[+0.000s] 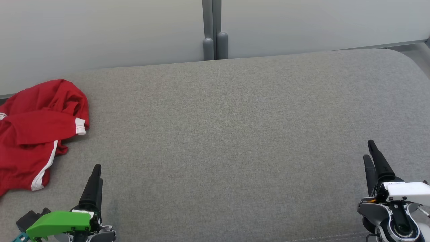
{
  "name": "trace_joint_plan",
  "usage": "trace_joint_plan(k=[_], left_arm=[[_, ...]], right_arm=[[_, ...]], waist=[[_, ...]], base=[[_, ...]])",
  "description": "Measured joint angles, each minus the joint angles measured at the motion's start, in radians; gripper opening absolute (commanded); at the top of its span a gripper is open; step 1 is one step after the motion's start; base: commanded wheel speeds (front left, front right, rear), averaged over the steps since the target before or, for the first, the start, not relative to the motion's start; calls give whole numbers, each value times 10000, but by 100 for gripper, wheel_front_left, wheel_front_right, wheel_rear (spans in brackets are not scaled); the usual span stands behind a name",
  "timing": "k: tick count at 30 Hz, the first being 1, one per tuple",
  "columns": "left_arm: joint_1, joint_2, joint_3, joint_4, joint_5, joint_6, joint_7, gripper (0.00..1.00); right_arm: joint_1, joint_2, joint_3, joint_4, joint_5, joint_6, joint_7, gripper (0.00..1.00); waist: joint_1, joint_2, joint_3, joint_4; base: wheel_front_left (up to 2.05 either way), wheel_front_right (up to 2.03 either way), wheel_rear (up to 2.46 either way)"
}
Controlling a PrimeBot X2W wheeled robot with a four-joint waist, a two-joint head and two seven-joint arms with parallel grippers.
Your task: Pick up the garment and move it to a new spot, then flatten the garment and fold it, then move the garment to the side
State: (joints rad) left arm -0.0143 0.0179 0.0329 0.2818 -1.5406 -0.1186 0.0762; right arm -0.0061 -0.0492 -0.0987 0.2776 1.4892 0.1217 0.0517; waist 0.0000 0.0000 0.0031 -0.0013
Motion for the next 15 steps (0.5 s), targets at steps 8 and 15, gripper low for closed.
trace_joint_plan(k=[8, 15], left_arm=[[0, 334, -353, -52, 890, 0, -439, 100], [0, 591, -709, -67, 2031, 69, -731, 100]], right_arm=[[4, -376, 357, -265, -1519, -100, -265, 100], [5, -550, 663, -587, -2918, -439, -522, 100]], waist=[[0, 0, 6, -6], [0, 0, 5, -4]], base=[[0, 0, 0], [0, 0, 0]])
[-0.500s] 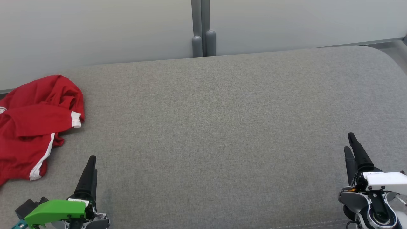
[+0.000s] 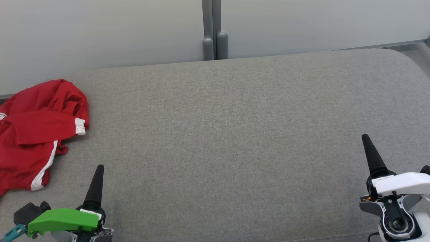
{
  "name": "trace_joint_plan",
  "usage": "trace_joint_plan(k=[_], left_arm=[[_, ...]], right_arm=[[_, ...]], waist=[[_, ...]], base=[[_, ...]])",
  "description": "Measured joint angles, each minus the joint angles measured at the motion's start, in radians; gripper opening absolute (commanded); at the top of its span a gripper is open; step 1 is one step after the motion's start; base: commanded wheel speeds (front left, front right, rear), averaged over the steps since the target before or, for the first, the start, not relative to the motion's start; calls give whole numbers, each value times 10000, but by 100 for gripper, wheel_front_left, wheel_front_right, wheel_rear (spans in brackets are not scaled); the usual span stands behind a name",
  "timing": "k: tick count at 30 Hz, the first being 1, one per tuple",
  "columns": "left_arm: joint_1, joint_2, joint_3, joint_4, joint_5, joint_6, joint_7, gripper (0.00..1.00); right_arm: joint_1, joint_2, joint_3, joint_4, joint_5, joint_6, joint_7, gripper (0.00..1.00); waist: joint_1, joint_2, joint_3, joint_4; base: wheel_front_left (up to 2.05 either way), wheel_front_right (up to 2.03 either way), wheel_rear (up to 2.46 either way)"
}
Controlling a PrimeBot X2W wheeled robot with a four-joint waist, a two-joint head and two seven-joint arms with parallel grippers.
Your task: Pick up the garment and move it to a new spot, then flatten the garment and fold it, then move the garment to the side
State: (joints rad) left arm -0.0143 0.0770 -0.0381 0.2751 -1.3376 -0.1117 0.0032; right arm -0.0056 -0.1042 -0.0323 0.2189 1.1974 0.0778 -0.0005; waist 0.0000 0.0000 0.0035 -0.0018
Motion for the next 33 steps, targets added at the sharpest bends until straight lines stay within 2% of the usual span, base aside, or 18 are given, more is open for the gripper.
trace_joint_plan(k=[15, 25, 33], left_arm=[[0, 387, -711, -167, 2410, 437, -499, 100], [-3, 646, -947, -359, 3854, 771, -897, 100], [-3, 796, -1151, -456, 4982, 853, -1149, 100]], right_arm=[[164, -268, 765, -347, -2568, -512, -514, 100], [206, -447, 1076, -508, -4029, -711, -853, 100], [275, -600, 1271, -639, -5112, -884, -1126, 100]], waist=[[0, 0, -17, 20], [0, 0, -17, 35], [0, 0, -12, 37]], base=[[0, 0, 0], [0, 0, 0], [0, 0, 0]])
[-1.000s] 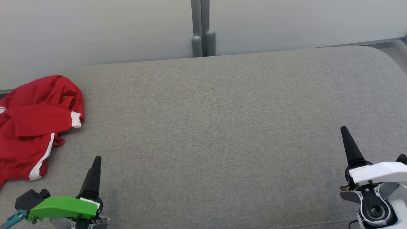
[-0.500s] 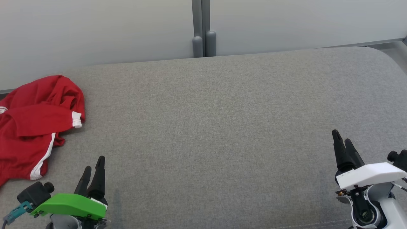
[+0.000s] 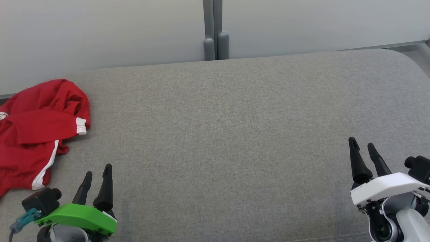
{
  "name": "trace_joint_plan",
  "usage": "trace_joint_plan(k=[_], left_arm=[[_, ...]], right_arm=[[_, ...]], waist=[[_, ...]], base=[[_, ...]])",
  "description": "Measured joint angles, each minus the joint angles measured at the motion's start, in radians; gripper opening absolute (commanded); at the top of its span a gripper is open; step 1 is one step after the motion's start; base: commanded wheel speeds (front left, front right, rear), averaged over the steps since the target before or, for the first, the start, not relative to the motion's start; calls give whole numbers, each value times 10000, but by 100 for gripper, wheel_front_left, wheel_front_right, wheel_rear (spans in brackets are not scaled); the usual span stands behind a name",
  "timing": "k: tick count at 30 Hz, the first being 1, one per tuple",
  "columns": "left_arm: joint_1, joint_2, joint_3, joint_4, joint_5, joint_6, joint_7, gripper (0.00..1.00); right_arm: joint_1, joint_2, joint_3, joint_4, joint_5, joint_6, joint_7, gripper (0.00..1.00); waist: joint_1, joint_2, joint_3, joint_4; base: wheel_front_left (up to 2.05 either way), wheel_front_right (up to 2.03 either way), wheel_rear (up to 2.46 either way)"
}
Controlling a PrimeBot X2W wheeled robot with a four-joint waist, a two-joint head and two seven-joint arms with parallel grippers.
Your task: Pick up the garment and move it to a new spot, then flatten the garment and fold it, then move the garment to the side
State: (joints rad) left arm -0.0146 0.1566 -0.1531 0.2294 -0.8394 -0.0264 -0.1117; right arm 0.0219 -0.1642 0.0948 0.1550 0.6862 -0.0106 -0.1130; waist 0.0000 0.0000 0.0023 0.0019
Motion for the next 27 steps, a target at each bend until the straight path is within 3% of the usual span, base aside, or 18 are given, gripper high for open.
trace_joint_plan(k=[27], left_arm=[[95, 470, -520, -123, 3333, 104, -984, 100]], right_arm=[[128, -454, 393, -374, -3415, -355, -961, 100]], waist=[[0, 0, 1, -105]], base=[[0, 0, 0]])
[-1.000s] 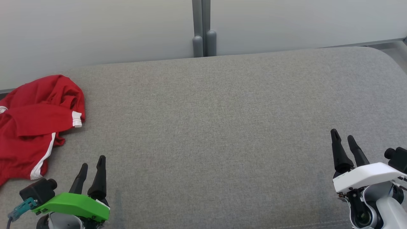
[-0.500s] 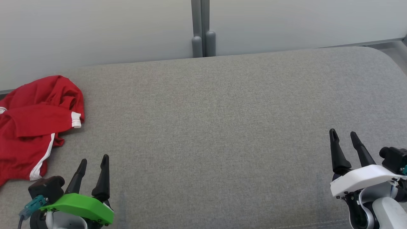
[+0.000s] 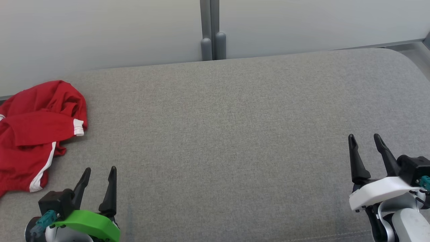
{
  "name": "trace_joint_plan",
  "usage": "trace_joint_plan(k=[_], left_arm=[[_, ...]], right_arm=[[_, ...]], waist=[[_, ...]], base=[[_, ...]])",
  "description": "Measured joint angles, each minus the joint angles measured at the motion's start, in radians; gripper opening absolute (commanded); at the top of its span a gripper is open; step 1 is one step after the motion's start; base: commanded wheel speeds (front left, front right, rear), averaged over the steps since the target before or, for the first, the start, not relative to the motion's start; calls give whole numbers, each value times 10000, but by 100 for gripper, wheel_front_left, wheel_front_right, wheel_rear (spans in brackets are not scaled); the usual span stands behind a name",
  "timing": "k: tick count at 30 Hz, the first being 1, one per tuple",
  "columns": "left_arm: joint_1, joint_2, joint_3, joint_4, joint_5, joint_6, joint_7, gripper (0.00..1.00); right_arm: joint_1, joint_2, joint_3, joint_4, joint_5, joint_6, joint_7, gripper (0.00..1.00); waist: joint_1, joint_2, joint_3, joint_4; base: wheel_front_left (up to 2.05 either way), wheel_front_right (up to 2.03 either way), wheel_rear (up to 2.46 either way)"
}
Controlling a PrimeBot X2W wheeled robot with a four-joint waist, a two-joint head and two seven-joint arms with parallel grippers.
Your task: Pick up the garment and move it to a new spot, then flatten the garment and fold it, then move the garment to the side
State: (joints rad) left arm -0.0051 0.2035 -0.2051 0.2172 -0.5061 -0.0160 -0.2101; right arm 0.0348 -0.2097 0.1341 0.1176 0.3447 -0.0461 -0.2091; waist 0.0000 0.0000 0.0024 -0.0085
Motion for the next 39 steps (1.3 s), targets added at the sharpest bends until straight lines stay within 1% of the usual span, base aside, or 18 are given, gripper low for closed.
trace_joint_plan(k=[12, 21, 30, 31, 34, 39], left_arm=[[47, 190, -56, 186, 1233, 0, -387, 100], [48, 205, 81, 288, 1237, -4, -387, 100], [47, 178, 174, 328, 1388, -50, -387, 100], [41, 165, 148, 334, 1434, -111, -387, 100], [21, 40, 119, 336, 1455, -119, -387, 100], [1, 21, 263, 380, 1457, -117, -387, 100]], right_arm=[[119, -130, 79, -136, -1427, -13, -410, 100], [157, -92, -42, -123, -1436, 23, -412, 100], [164, -54, -226, -86, -1434, 186, -412, 100], [177, -54, -286, -86, -1434, 186, -412, 100], [226, -54, -347, -86, -1434, 199, -412, 100], [264, -19, -276, -94, -1446, 374, -412, 100]], waist=[[0, 0, 31, -59], [0, 0, 14, -83], [0, 0, 29, -61], [0, 0, 31, -37], [0, 0, 35, 100], [0, 0, 31, 471]], base=[[0, 0, 0], [0, 0, 0], [0, 0, 0], [0, 0, 0], [0, 0, 0], [0, 0, 0]])
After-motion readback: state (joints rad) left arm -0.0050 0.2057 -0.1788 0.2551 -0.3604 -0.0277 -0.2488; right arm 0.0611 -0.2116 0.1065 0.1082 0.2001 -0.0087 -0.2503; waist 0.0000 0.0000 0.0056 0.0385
